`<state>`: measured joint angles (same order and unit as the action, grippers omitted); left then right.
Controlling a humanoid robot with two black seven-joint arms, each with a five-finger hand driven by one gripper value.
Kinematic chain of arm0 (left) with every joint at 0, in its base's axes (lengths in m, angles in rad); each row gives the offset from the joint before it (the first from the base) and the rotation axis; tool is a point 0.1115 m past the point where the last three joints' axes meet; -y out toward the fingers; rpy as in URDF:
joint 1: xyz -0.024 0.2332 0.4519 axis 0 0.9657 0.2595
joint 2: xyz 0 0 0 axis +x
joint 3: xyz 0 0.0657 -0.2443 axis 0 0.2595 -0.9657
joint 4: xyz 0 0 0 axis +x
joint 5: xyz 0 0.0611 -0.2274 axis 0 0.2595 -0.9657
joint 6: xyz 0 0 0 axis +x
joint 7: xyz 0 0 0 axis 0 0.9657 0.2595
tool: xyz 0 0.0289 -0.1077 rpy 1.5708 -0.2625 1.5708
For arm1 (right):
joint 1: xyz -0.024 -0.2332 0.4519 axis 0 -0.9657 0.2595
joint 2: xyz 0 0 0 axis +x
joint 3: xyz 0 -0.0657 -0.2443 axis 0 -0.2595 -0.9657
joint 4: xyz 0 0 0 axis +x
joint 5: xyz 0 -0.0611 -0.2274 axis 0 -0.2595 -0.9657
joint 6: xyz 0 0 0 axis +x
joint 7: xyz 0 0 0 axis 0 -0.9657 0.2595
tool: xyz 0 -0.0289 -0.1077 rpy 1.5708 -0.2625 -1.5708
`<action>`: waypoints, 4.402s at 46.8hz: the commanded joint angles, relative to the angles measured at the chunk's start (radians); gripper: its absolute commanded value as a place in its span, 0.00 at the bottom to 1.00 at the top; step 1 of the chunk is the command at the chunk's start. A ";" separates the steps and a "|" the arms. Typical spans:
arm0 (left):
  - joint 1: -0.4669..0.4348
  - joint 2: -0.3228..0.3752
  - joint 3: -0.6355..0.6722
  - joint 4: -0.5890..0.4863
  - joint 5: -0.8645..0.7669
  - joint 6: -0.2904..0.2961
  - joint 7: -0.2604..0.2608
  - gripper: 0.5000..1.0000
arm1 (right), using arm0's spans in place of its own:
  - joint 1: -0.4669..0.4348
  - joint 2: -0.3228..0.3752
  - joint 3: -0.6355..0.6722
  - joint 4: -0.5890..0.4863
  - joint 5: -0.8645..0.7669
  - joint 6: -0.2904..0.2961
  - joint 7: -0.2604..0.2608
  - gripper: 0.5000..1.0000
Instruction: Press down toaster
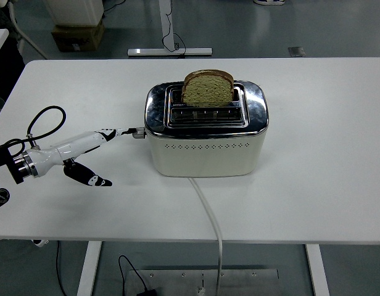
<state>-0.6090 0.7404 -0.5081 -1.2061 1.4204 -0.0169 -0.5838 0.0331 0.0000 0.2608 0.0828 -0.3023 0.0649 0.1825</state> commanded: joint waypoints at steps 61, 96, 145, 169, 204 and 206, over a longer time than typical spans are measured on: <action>0.026 -0.050 0.022 0.082 -0.001 0.002 0.001 1.00 | 0.001 0.000 0.000 0.000 0.000 0.000 0.000 1.00; 0.026 -0.079 0.046 0.115 -0.012 0.005 0.001 1.00 | 0.001 0.000 0.000 0.000 0.000 0.000 0.000 1.00; -0.014 -0.058 0.033 0.146 -0.521 0.012 -0.004 1.00 | 0.001 0.000 0.000 0.000 0.000 0.000 0.000 1.00; -0.018 -0.068 -0.072 0.171 -0.977 -0.003 -0.001 1.00 | 0.001 0.000 0.000 0.000 0.000 0.001 0.000 1.00; -0.015 -0.272 -0.127 0.276 -1.448 -0.011 0.007 1.00 | -0.001 0.000 0.000 0.000 0.000 0.001 0.000 1.00; -0.012 -0.283 -0.132 0.286 -1.462 -0.021 0.009 1.00 | -0.001 0.000 0.000 0.000 0.000 0.000 0.000 1.00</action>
<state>-0.6246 0.4712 -0.6319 -0.9314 -0.0209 -0.0257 -0.5768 0.0326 0.0000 0.2608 0.0828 -0.3022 0.0648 0.1826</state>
